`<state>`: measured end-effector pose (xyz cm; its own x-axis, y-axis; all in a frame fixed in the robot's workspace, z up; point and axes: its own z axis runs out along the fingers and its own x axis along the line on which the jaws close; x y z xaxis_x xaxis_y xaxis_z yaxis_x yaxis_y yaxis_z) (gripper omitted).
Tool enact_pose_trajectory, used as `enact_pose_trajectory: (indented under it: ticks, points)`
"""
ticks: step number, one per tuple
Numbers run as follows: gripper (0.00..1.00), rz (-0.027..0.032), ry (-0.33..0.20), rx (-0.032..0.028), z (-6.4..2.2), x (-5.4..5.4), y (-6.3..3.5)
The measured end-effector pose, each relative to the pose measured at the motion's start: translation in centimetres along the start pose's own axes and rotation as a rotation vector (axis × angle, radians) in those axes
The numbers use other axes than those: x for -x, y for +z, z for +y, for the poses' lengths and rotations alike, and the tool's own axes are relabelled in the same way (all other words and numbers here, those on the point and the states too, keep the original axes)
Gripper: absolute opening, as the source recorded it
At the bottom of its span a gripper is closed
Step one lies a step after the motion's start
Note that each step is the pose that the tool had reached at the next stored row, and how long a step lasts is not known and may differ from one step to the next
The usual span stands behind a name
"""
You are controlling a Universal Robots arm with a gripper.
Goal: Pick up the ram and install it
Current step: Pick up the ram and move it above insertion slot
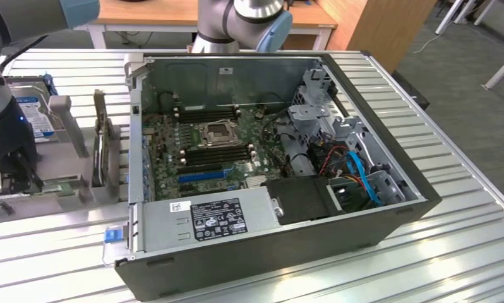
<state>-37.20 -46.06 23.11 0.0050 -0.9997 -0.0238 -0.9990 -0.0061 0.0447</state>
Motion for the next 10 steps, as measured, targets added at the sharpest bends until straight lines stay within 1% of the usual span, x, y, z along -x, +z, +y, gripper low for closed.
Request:
enact_pose_trajectory:
  ticks: [10]
  points:
    - [0.12,0.0001,0.0,0.0001,0.05,0.0,-1.48]
